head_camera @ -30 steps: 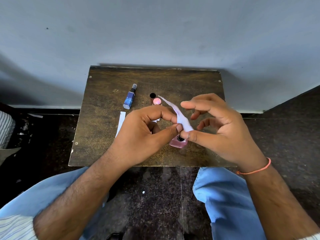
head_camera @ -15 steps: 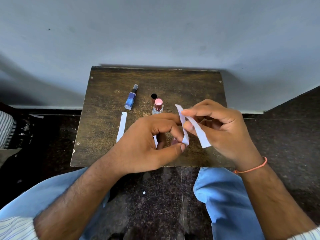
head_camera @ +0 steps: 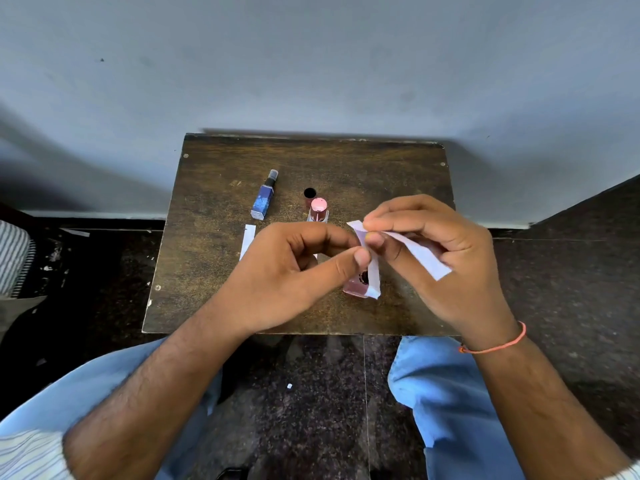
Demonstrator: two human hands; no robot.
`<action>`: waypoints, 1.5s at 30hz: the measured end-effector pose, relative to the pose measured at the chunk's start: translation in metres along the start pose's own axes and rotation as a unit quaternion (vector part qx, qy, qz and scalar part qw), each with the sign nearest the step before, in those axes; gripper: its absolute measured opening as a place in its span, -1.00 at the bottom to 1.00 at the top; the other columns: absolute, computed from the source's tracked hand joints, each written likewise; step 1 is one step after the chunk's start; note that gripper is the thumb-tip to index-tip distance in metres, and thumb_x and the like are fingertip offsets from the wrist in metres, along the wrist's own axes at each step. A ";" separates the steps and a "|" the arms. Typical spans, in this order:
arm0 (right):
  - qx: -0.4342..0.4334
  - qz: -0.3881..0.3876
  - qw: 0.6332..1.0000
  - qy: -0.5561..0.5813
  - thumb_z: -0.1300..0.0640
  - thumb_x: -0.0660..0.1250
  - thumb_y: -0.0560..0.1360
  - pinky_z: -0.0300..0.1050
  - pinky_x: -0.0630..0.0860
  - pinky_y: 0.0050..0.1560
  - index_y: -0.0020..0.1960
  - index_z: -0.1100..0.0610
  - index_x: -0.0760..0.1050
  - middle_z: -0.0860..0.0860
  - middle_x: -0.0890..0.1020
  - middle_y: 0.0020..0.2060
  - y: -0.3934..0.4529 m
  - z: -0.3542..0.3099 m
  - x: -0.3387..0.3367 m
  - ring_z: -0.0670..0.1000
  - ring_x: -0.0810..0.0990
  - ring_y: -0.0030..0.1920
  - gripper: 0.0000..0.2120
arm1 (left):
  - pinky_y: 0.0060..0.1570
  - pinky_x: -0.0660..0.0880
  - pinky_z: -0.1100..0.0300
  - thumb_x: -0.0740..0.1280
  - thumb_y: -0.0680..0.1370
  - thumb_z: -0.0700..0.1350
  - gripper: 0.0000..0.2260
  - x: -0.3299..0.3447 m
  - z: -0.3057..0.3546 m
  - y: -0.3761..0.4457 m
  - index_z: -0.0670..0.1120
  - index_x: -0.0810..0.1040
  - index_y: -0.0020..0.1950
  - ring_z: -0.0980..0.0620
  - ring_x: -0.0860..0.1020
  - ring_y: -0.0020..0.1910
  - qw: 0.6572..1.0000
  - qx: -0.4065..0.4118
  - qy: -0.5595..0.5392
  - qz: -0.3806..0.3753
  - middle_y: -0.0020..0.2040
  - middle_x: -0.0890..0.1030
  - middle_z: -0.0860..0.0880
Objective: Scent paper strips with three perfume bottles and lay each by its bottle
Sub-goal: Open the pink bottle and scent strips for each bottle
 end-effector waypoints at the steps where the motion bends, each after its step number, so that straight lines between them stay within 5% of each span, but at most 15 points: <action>1: -0.010 -0.003 1.000 -0.011 0.34 0.52 0.55 -0.23 0.64 0.04 0.14 0.18 0.71 0.13 0.71 0.07 0.000 -0.003 0.001 -0.01 0.74 0.04 -0.81 | -0.45 0.44 0.12 0.47 0.62 0.03 -0.75 -0.001 0.000 0.002 -0.15 0.75 0.10 0.02 0.51 -0.47 1.000 -0.001 -0.016 0.008 -0.28 0.71 0.15; 3: -0.027 -0.002 0.999 -0.034 0.33 0.54 0.55 -0.22 0.64 0.01 0.15 0.18 0.72 0.10 0.71 0.07 -0.001 -0.006 0.001 -0.01 0.74 0.04 -0.80 | -0.43 0.37 0.42 0.41 0.59 -0.08 -0.78 -0.001 0.000 0.003 -0.20 0.73 0.10 0.30 0.47 -0.48 0.999 0.002 -0.041 0.016 -0.37 0.65 0.24; 7: -0.026 0.018 0.999 -0.044 0.30 0.54 0.55 -0.22 0.61 0.07 0.15 0.16 0.73 0.05 0.74 0.06 -0.003 -0.007 -0.002 -0.03 0.75 0.07 -0.81 | -0.37 0.41 0.54 0.40 0.59 -0.27 -0.83 0.003 0.003 0.003 -0.25 0.71 0.15 0.34 0.55 -0.47 0.995 0.004 -0.098 0.018 -0.33 0.72 0.15; 9: -0.004 0.035 0.999 -0.012 0.29 0.55 0.55 -0.18 0.62 0.10 0.13 0.12 0.73 0.01 0.77 0.05 -0.003 -0.004 -0.003 -0.02 0.76 0.05 -0.82 | -0.35 0.43 0.52 0.45 0.55 -0.24 -0.80 0.000 0.000 0.003 -0.29 0.72 0.13 0.33 0.58 -0.42 0.992 -0.005 -0.119 0.030 -0.20 0.78 0.02; 12: 0.046 0.057 0.996 0.045 0.27 0.56 0.53 -0.24 0.62 0.09 0.09 0.03 0.73 -0.12 0.80 0.00 -0.004 0.002 -0.004 -0.09 0.78 0.01 -0.80 | -0.39 0.38 0.46 0.47 0.57 -0.24 -0.86 0.000 -0.004 0.003 -0.29 0.75 0.07 0.30 0.50 -0.44 0.995 -0.011 -0.092 0.026 -0.27 0.76 -0.06; 16: 0.080 0.083 0.988 0.098 0.32 0.55 0.50 -0.35 0.60 0.02 0.10 0.05 0.70 -0.21 0.80 0.00 -0.003 0.006 -0.008 -0.20 0.75 -0.05 -0.75 | -0.26 0.53 0.41 0.42 0.62 -0.31 -0.90 0.000 -0.003 0.001 -0.30 0.73 -0.01 0.22 0.68 -0.32 0.996 -0.004 -0.085 0.014 -0.20 0.79 -0.07; 24: 0.112 0.102 0.982 0.113 0.25 0.56 0.47 -0.17 0.68 0.00 0.02 0.13 0.70 -0.11 0.78 0.13 -0.004 0.016 -0.010 -0.06 0.76 -0.07 -0.85 | -0.24 0.51 0.41 0.44 0.62 -0.29 -0.88 0.001 -0.002 0.003 -0.30 0.71 -0.08 0.20 0.66 -0.32 0.999 -0.006 -0.051 0.004 -0.26 0.75 -0.05; 32: 0.126 0.133 0.970 0.157 0.25 0.59 0.46 0.04 0.71 0.07 0.09 0.01 0.71 0.04 0.80 -0.05 -0.005 0.017 -0.011 0.13 0.77 -0.06 -0.74 | -0.36 0.43 0.47 0.43 0.61 -0.34 -0.87 0.000 0.004 0.001 -0.30 0.69 -0.13 0.27 0.58 -0.45 0.998 -0.004 -0.055 0.018 -0.34 0.70 0.04; 34: 0.137 0.178 0.951 0.213 0.22 0.57 0.47 0.04 0.72 0.02 0.04 0.02 0.73 0.04 0.80 -0.13 -0.004 0.019 -0.022 0.13 0.77 -0.14 -0.81 | -0.35 0.45 0.38 0.45 0.61 -0.32 -0.86 -0.001 0.005 -0.001 -0.25 0.70 -0.15 0.21 0.59 -0.41 0.999 -0.001 -0.038 0.017 -0.34 0.71 0.04; 37: 0.148 0.224 0.929 0.255 0.23 0.51 0.50 -0.02 0.71 -0.01 0.10 0.06 0.71 0.00 0.77 -0.16 -0.001 0.025 -0.053 0.05 0.75 -0.16 -0.80 | -0.42 0.44 0.05 0.47 0.62 -0.21 -0.86 -0.005 0.007 -0.003 -0.18 0.73 -0.14 -0.13 0.54 -0.42 0.999 0.006 -0.027 0.027 -0.28 0.75 -0.01; 42: 0.213 0.139 0.923 0.290 0.34 0.38 0.55 -0.10 0.59 -0.30 0.24 0.10 0.64 0.04 0.69 -0.22 -0.004 0.035 -0.043 0.04 0.66 -0.27 -0.70 | -0.40 0.43 -0.25 0.46 0.62 -0.11 -0.85 -0.012 0.005 0.001 -0.12 0.75 -0.10 -0.46 0.49 -0.35 0.998 0.008 -0.028 0.062 -0.21 0.77 -0.05; 45: 0.247 0.083 0.923 0.282 0.34 0.34 0.55 -0.16 0.48 -0.43 0.06 0.07 0.74 0.09 0.66 -0.27 -0.007 0.035 -0.024 0.02 0.61 -0.37 -0.72 | -0.41 0.42 0.04 0.47 0.63 -0.14 -0.85 -0.010 0.001 0.001 -0.14 0.75 -0.10 -0.15 0.52 -0.42 0.997 0.005 -0.039 0.067 -0.23 0.76 -0.06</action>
Point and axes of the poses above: each hand's wrist, its own y-axis towards the middle knuckle, its own x-axis out of the palm, z = x × y, the point moved 9 cm from there along y, towards the middle knuckle
